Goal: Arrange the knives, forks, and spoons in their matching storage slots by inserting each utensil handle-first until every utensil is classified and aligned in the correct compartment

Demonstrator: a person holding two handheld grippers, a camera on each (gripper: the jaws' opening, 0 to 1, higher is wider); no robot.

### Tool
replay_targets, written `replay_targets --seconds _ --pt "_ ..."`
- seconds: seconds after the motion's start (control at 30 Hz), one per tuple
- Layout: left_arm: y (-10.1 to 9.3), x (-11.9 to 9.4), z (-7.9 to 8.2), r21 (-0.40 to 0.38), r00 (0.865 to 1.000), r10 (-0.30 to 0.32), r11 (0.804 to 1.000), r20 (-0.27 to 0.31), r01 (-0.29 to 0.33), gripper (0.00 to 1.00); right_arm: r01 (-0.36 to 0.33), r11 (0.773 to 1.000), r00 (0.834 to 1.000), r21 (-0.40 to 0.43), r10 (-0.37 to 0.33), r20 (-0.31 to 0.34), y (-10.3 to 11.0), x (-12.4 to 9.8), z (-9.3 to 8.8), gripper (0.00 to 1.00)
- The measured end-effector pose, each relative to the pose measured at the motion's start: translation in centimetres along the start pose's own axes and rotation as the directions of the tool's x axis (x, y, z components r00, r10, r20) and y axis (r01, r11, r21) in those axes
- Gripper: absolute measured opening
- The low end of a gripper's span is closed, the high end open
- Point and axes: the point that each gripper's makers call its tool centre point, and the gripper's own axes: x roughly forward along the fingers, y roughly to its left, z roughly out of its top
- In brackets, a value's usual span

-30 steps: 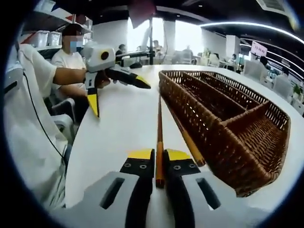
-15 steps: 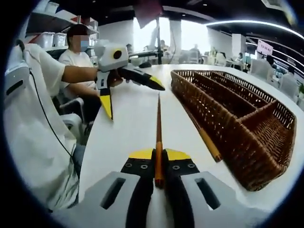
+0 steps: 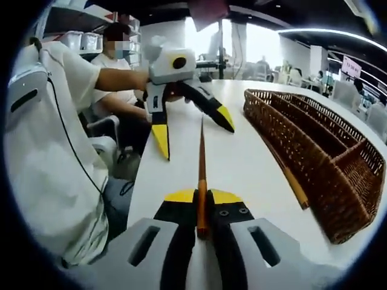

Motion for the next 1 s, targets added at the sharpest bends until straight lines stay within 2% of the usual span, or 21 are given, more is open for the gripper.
replay_targets --seconds 0.13,0.2,0.33,0.47,0.63,0.7,0.8,0.97,1.0 --pt "-0.4 -0.5 0.3 0.021 0.999 -0.040 0.999 -0.023 0.040 0.47 0.001 1.000 1.000 0.004 -0.001 0.007 0.1 -0.1 0.1 0.07" --pt "-0.6 -1.0 0.6 0.024 0.999 -0.045 0.999 -0.029 0.046 0.44 0.005 1.000 1.000 -0.003 -0.005 0.005 0.0 -0.1 0.1 0.07" --pt "-1.2 -1.6 0.8 0.042 0.996 -0.072 0.996 -0.053 0.074 0.30 0.007 1.000 1.000 -0.003 -0.007 0.004 0.2 -0.1 0.1 0.07" --pt "-1.3 -1.9 1.0 0.055 0.993 -0.085 0.994 -0.079 0.090 0.26 0.009 1.000 1.000 -0.002 -0.009 0.005 0.3 -0.1 0.2 0.07" --pt "-2.5 -1.5 0.8 0.091 0.984 -0.125 0.986 -0.123 0.137 0.14 0.006 1.000 1.000 -0.009 -0.006 0.001 1.0 -0.1 0.2 0.07" --pt "-2.4 -1.3 0.8 0.100 0.983 -0.132 0.984 -0.131 0.146 0.08 0.005 1.000 1.000 -0.010 -0.005 0.000 1.1 -0.1 0.2 0.07" --pt "-2.4 -1.2 0.6 0.138 0.974 -0.171 0.972 -0.150 0.192 0.07 0.006 1.000 1.000 -0.014 -0.006 -0.006 1.3 -0.2 0.2 0.07" --pt "-1.8 -0.6 0.3 0.140 0.962 -0.208 0.962 -0.179 0.234 0.05 0.010 1.000 1.000 -0.015 -0.010 -0.008 1.4 -0.1 0.2 0.07" --pt "-2.0 -0.5 0.2 0.188 0.954 -0.219 0.947 -0.206 0.259 0.05 0.010 1.000 1.000 -0.014 -0.010 -0.009 1.4 -0.1 0.2 0.07"
